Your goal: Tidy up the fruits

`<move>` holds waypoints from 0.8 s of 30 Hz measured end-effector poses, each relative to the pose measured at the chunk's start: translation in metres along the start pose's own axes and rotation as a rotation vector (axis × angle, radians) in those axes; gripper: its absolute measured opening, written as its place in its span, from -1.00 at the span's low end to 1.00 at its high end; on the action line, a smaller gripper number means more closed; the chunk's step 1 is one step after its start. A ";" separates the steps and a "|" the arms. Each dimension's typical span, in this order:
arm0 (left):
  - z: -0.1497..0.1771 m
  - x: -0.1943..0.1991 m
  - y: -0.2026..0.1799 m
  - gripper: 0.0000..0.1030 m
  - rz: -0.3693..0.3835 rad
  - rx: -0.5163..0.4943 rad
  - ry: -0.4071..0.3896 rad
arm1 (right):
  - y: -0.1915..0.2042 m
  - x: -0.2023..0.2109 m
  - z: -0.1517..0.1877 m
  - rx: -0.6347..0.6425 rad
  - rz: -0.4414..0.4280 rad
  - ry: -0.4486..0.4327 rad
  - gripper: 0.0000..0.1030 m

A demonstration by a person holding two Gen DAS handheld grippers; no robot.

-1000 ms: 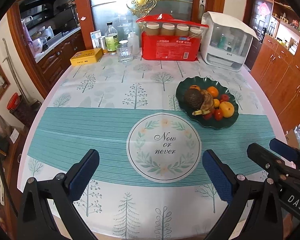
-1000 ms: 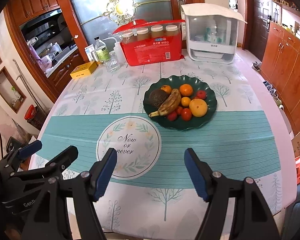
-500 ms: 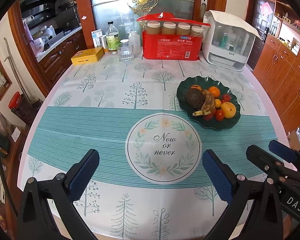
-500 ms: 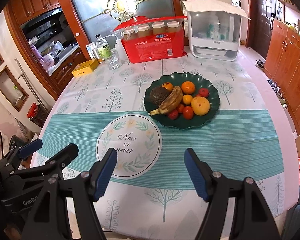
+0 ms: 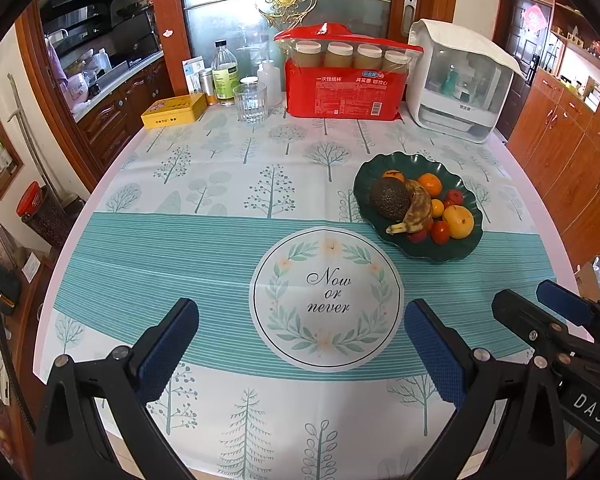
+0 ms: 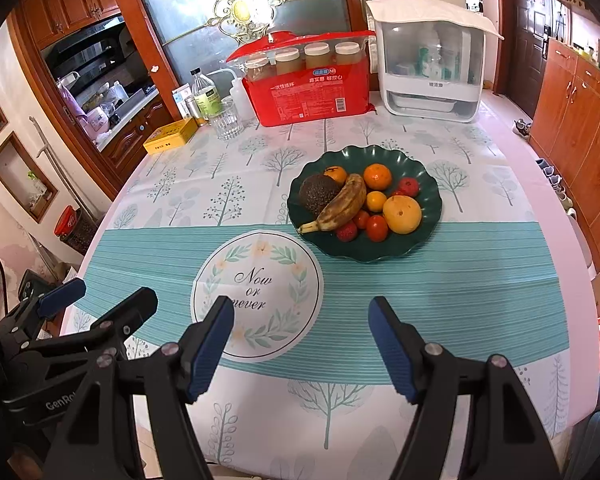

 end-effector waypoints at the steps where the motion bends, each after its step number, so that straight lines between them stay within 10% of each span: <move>1: 0.000 -0.001 0.000 0.99 0.000 0.002 0.003 | 0.000 0.000 0.000 0.000 -0.001 0.001 0.36; 24: 0.007 -0.020 -0.002 0.98 -0.017 -0.004 0.060 | -0.007 -0.017 0.007 -0.016 -0.012 0.049 0.36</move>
Point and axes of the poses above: each gripper's, at about its wrist camera, not at the fingertips, and x roughly against the way its jaws point, y to its left, z to its underside, the point moved 9 cm from there along -x, roughly the way its jaws point, and after that the axes turned 13 degrees about x, right-handed, at the moved point
